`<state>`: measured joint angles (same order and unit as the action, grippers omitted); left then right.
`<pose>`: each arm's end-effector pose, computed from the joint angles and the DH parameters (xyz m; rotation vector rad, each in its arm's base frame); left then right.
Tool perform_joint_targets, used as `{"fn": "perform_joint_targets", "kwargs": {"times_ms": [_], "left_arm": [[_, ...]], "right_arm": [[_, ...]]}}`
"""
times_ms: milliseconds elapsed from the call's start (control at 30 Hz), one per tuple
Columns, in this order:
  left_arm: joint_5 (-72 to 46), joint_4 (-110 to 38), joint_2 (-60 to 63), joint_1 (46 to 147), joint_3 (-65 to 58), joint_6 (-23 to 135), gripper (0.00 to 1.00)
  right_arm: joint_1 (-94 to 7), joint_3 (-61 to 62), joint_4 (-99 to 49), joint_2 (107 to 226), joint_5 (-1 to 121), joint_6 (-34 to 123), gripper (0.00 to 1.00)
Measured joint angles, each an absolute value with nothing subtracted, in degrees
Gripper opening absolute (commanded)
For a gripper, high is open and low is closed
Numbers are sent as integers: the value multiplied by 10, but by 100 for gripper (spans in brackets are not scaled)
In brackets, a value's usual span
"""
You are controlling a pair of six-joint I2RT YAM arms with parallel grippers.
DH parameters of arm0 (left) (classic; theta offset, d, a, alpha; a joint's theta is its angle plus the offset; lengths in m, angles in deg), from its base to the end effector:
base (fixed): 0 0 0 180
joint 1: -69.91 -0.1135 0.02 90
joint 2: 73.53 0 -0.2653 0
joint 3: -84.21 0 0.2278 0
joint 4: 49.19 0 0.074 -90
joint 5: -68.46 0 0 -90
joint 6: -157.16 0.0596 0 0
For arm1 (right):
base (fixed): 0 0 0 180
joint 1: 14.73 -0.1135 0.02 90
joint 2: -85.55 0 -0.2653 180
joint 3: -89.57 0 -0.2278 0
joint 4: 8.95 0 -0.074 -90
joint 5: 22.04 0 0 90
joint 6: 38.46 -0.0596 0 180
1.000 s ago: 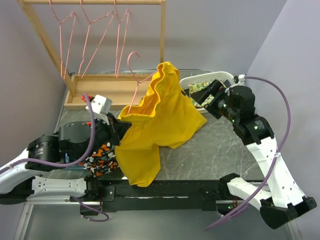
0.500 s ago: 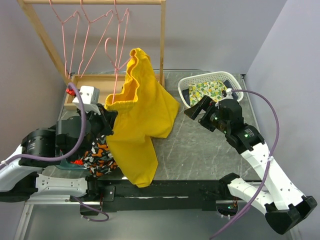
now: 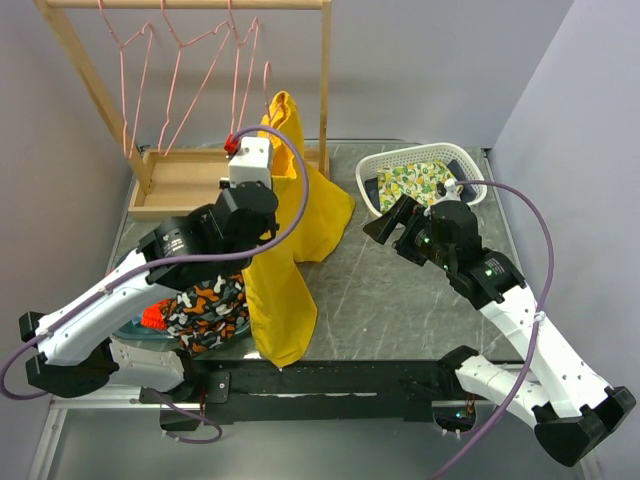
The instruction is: Place the shorts on the hanger
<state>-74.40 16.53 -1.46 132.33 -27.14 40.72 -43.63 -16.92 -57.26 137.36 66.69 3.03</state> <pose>0.1408 -0.1669 0.4612 0.0281 1.8450 -0.1389 0.1631 0.0916 0.3464 0.3513 2.1194 0.8481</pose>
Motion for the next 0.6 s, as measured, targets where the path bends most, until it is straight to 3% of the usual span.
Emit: {"fn": "perform_joint_targets", "kwargs": {"times_ms": [600], "left_arm": [[-604, 73, 71, 1157, -358, 517, 1]], "right_arm": [[-440, -170, -578, 1372, 682, 30, 100]]}}
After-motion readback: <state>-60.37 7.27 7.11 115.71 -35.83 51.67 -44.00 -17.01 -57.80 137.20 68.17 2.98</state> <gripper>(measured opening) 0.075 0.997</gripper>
